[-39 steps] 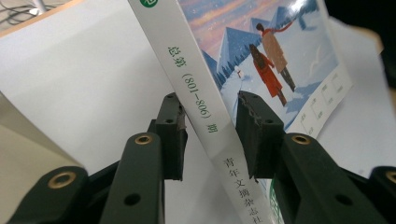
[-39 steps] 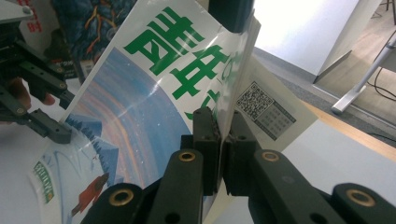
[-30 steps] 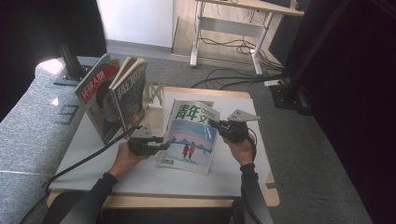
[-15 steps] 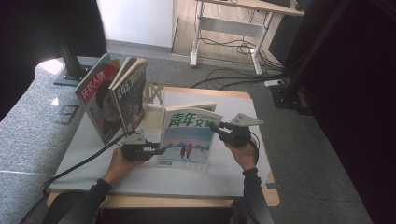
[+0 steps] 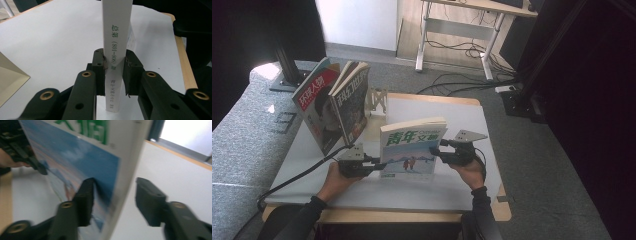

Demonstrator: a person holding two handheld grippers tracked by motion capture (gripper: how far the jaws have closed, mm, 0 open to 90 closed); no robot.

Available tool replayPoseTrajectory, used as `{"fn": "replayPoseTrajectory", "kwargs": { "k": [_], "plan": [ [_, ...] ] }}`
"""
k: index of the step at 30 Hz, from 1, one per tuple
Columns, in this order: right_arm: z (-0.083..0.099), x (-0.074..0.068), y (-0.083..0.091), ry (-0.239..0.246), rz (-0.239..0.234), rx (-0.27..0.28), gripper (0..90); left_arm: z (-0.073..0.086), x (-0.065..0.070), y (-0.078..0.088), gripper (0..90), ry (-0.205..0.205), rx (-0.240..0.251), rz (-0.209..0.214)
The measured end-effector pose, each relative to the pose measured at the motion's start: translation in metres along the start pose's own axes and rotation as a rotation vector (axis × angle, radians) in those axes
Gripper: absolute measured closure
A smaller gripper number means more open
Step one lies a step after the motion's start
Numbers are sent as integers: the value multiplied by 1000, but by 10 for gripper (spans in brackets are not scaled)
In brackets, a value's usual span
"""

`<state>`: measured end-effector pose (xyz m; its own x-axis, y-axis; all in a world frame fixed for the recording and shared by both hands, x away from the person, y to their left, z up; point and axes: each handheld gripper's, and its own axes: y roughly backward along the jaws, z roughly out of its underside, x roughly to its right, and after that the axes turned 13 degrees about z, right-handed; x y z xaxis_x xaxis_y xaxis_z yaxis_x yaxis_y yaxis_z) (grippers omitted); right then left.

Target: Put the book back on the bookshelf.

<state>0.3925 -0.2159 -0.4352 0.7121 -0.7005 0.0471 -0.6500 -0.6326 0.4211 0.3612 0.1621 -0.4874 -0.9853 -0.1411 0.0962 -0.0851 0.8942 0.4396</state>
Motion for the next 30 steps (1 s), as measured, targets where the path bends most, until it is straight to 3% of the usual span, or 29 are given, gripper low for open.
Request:
{"fn": "replayPoseTrajectory", "kwargs": {
  "k": [5, 10, 15, 19, 21, 23, 30],
  "plan": [
    [-3, -1, -3, -22, -1, 4, 578, 3, 2, 2, 744, 8, 17, -4],
    [-13, -8, -7, 27, 29, 17, 583, 6, 5, 5, 742, 0, 21, -16],
    [-11, -10, -6, 23, 26, 39, 602, 4, 7, 4, 734, 5, 16, -33],
    [-6, -10, -4, 13, 15, 49, 613, -2, 9, 3, 698, -5, -22, -66],
    [-6, -10, -4, 11, 16, 46, 613, -7, 9, 3, 634, -2, -37, -65],
    [-6, -10, -5, 9, 17, 45, 612, -10, 11, 3, 583, -10, -20, -73],
    [-4, -10, -5, -7, 12, 57, 611, -27, 7, 5, 558, 22, 11, -52]
  ]
}}
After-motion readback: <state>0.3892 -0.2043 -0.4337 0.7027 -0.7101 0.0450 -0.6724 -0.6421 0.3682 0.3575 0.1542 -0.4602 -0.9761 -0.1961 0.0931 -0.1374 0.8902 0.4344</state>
